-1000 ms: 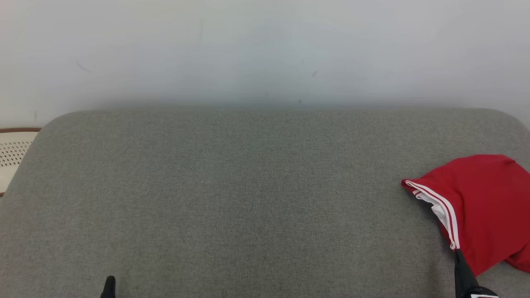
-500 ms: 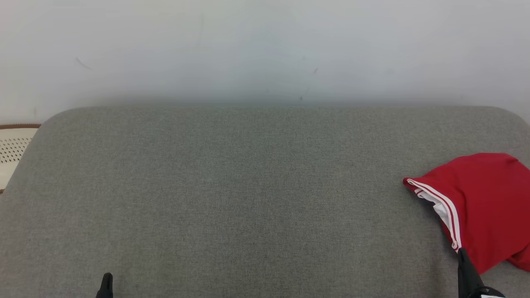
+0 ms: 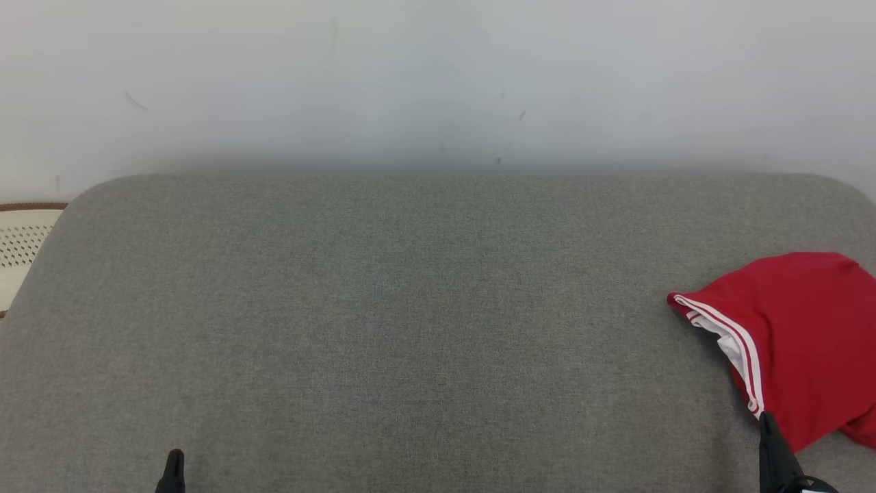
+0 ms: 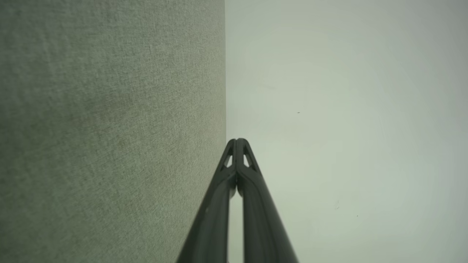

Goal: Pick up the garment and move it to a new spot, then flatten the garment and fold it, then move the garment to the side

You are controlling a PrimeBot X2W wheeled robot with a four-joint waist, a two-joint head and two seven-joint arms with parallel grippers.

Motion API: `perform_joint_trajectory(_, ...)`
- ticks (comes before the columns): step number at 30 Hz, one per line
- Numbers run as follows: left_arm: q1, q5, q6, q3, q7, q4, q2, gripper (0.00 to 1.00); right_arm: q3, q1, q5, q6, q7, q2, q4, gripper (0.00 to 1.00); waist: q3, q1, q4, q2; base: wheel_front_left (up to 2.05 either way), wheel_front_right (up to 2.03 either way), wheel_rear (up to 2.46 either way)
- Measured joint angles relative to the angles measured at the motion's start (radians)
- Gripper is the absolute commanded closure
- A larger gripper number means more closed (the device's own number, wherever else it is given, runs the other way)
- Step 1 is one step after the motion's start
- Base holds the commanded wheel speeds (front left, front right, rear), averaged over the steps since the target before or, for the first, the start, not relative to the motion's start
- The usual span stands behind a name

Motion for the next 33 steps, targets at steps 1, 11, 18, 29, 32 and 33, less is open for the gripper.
perform_joint_trajectory(1, 0.000, 0.000, 0.000, 0.000, 0.000, 0.000, 0.000, 1.00, 0.000, 0.000, 0.000, 0.000, 0.000, 0.000, 0.000, 1.00, 0.000, 0.0000, 0.000, 0.0000, 0.00, 0.00, 0.00)
perform_joint_trajectory(11, 0.000, 0.000, 0.000, 0.000, 0.000, 0.000, 0.000, 1.00, 0.000, 0.000, 0.000, 0.000, 0.000, 0.000, 0.000, 1.00, 0.000, -0.0002, 0.000, 0.0000, 0.00, 0.00, 0.00)
perform_joint_trajectory(18, 0.001, 0.000, 0.000, 0.000, 0.000, 0.000, 0.000, 1.00, 0.000, 0.000, 0.000, 0.000, 0.000, 0.000, 0.000, 1.00, 0.000, -0.0001, 0.000, 0.0000, 0.00, 0.00, 0.00)
perform_joint_trajectory(29, 0.001, 0.000, 0.000, 0.000, 0.000, 0.000, 0.000, 1.00, 0.000, 0.000, 0.000, 0.000, 0.000, 0.000, 0.000, 1.00, 0.000, -0.0001, 0.000, 0.0000, 0.00, 0.00, 0.00)
perform_joint_trajectory(32, 0.001, 0.000, 0.000, 0.000, 0.000, 0.000, 0.000, 1.00, 0.000, 0.000, 0.000, 0.000, 0.000, 0.000, 0.000, 1.00, 0.000, -0.0001, 0.000, 0.0000, 0.00, 0.00, 0.00)
perform_joint_trajectory(33, 0.001, 0.000, 0.000, 0.000, 0.000, 0.000, 0.000, 1.00, 0.000, 0.000, 0.000, 0.000, 0.000, 0.000, 0.000, 1.00, 0.000, -0.0001, 0.000, 0.0000, 0.00, 0.00, 0.00)
